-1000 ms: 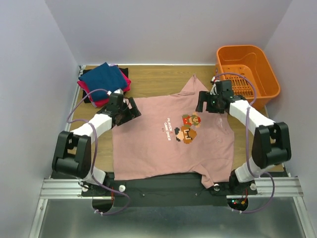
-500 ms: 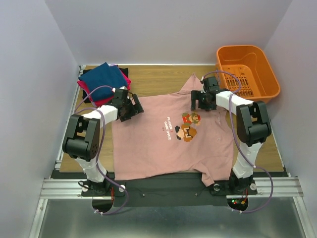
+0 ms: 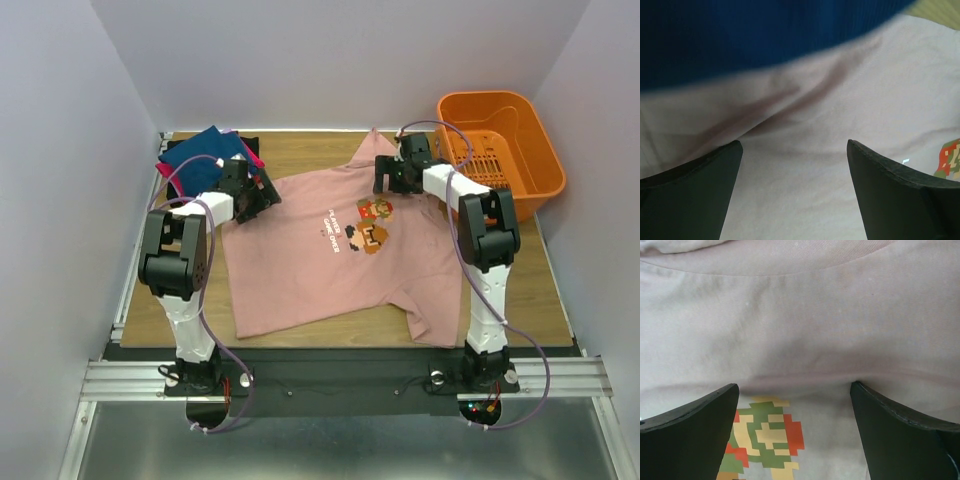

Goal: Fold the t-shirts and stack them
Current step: Flatten the tshirt out

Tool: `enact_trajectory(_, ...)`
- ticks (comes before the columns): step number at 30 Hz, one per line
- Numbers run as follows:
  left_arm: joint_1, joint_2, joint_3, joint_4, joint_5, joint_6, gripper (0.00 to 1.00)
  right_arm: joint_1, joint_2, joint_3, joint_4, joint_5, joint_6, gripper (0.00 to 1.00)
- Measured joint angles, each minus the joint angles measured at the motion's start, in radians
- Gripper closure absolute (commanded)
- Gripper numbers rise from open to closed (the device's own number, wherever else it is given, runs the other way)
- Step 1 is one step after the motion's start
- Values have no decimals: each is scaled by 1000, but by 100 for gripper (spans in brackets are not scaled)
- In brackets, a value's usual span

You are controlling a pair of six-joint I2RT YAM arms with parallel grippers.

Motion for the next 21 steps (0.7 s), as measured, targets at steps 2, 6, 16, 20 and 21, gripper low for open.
enact_trajectory(2, 14, 41, 56, -3, 0, 14, 1, 0, 47, 68, 1, -16, 3, 1)
enact_trajectory(6, 27, 116, 164, -28, 0, 46, 1, 0, 106, 159, 0, -40, 5, 0)
enact_trajectory(16, 18, 145, 256, -96, 2, 106, 1, 0, 130, 214, -26, -109, 10, 0)
enact_trajectory(20, -21, -18, 147, -113, -79, 119, 1, 0, 94, 208, -60, -129, 11, 0)
enact_trajectory(21, -37, -96, 99, -134, -118, 111, 1, 0, 70, 201, -69, -134, 11, 0)
